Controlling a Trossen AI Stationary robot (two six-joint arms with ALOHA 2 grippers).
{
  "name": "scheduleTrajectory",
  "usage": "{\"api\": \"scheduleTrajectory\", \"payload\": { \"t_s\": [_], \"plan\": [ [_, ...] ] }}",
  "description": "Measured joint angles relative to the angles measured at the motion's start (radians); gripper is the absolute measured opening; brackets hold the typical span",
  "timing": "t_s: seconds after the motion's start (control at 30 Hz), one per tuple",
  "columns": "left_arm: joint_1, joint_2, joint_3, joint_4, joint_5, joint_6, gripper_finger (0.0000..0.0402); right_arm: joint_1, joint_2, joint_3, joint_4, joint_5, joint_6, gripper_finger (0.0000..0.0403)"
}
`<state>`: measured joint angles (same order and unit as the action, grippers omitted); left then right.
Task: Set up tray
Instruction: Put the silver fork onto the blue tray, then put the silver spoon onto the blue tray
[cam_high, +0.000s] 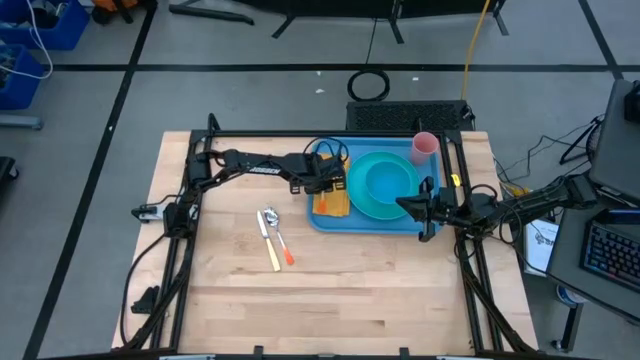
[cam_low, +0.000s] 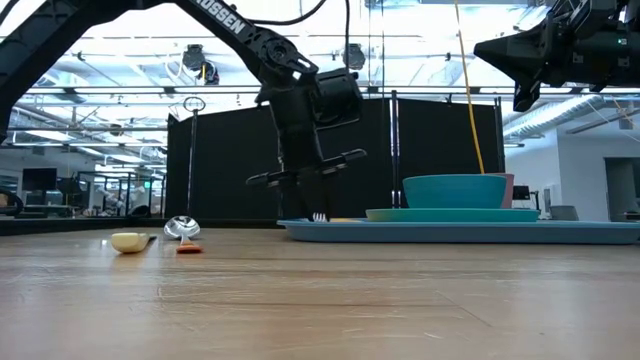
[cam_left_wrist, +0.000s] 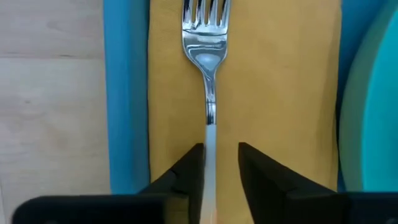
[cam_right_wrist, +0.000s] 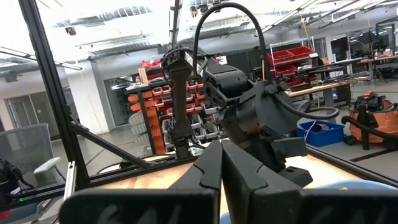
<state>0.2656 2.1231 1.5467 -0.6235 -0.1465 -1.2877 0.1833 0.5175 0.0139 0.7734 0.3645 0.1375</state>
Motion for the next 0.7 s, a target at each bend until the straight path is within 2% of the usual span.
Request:
{"api": "scheduleTrajectory", "payload": {
  "t_s": [0.23,0.5,0.7],
  "plan": [
    [-0.008,0.0,0.0,-0.009,-0.025,-0.038,0.0121,0.0,0.0,0.0,0.0,0.0,0.0,0.0],
    [-0.012,-0.005,0.0,-0.009,-0.02,-0.057,0.0109,0.0,0.0,0.0,0.0,0.0,0.0,0.0],
    [-0.025,-0.017,0.0,-0.009,-0.057,-0.079,0.0098,0.0,0.0,0.0,0.0,0.0,0.0,0.0]
  ]
}}
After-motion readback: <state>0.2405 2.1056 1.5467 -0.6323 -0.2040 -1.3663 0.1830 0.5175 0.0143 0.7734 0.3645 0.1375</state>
